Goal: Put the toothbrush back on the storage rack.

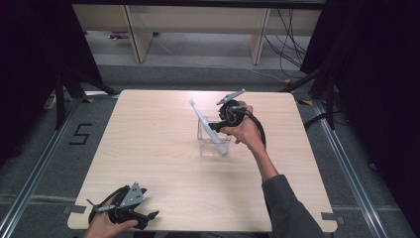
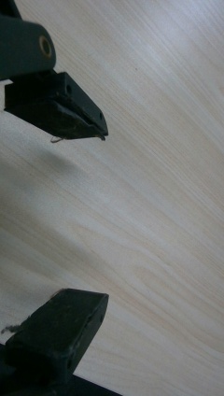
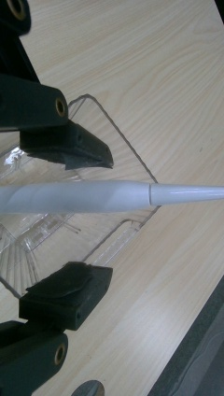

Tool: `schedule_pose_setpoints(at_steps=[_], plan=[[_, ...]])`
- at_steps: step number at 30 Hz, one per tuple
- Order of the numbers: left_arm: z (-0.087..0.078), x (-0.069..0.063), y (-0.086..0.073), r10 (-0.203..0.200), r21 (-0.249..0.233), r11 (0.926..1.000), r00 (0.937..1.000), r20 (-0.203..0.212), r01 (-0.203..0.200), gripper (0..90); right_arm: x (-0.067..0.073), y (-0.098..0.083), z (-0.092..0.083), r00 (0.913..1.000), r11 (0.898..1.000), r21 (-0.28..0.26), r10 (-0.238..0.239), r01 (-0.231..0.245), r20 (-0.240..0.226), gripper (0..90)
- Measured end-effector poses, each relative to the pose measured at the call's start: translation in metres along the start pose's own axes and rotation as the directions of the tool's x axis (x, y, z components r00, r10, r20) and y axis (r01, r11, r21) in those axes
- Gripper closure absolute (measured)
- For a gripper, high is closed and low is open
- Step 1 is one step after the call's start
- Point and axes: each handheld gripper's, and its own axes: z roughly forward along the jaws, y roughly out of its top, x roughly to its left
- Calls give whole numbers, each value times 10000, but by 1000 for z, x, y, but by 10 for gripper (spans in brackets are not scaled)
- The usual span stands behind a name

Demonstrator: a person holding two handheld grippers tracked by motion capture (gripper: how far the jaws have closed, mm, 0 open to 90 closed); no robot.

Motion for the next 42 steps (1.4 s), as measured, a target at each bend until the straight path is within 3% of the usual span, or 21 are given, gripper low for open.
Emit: schedule_pose_setpoints(at_steps=[4, 9, 10, 12, 16, 18, 21, 24, 26, 27, 28, 31, 33, 35, 36, 37, 40, 41, 42], plan=[[0, 1, 0, 57, 75, 10000, 10000, -19, -57, 160, -1, -3, -8, 9999, 9993, -339, 162, -164, -57, 394], [0, 0, 0, 11, 13, 10000, 10000, -1, -11, 160, -4, -5, -16, 9998, 9993, -326, 172, -174, -50, 387], [0, 0, 0, -19, -5, 10000, 10000, 25, 19, 160, -6, -6, -16, 10000, 9983, -587, 68, -69, -20, 385], [-1, 1, 0, 82, 168, 9998, 10000, -16, -81, 160, -6, -8, -21, 9997, 9986, -476, 213, -216, -71, 380], [0, 0, 0, -48, 47, 10000, 10000, -50, 48, 160, -9, -14, -27, 9991, 9964, -746, 419, -413, 74, 374], [0, 1, 0, 32, 58, 10000, 10000, -62, -31, 160, -10, -16, -31, 9985, 9968, -591, 539, -538, 12, 373], [0, 1, 0, 45, 71, 10000, 10000, -43, -44, 160, -11, -19, -34, 9985, 9958, -749, 538, -532, 56, 371], [0, 0, -1, -207, 38, 9998, 9998, 25, 207, 160, -12, -23, -38, 9989, 9955, -841, 445, -434, 112, 370], [0, 0, -1, -98, 32, 9999, 9999, -22, 99, 160, -12, -25, -40, 9985, 9955, -782, 540, -537, 23, 369], [0, 0, 0, -4, 29, 10000, 10000, -18, 4, 160, -13, -27, -40, 9995, 9956, -879, 322, -316, 51, 369], [0, 0, 0, -42, 26, 10000, 10000, -6, 42, 160, -11, -28, -42, 9979, 9946, -821, 641, -638, 13, 369], [0, 0, 0, -40, 30, 10000, 10000, -5, 40, 160, -12, -33, -44, 9986, 9930, -1063, 530, -519, 83, 369], [0, 0, -1, -186, 42, 9998, 9998, 9, 186, 160, -13, -34, -46, 9986, 9948, -875, 520, -518, 1, 368], [0, 0, -1, -154, 51, 9999, 9999, -20, 154, 160, -11, -36, -47, 9977, 9918, -1086, 676, -671, 9, 368], [0, 1, 0, 7, 41, 10000, 10000, -37, -7, 160, -11, -37, -50, 9979, 9935, -932, 640, -646, -89, 368], [0, 0, 0, -18, 31, 10000, 10000, -24, 18, 160, -12, -38, -49, 9985, 9921, -1136, 539, -533, 24, 367], [0, 0, -1, -72, 8, 10000, 10000, -20, 72, 160, -11, -41, -54, 9991, 9933, -1082, 410, -414, -56, 366], [0, 0, -1, -67, 19, 10000, 10000, -27, 67, 160, -12, -41, -55, 9999, 9924, -1219, 165, -161, 28, 366], [0, 0, -1, -61, 29, 10000, 10000, -30, 61, 161, -9, -42, -56, 9990, 9923, -1158, 431, -437, -77, 366]])
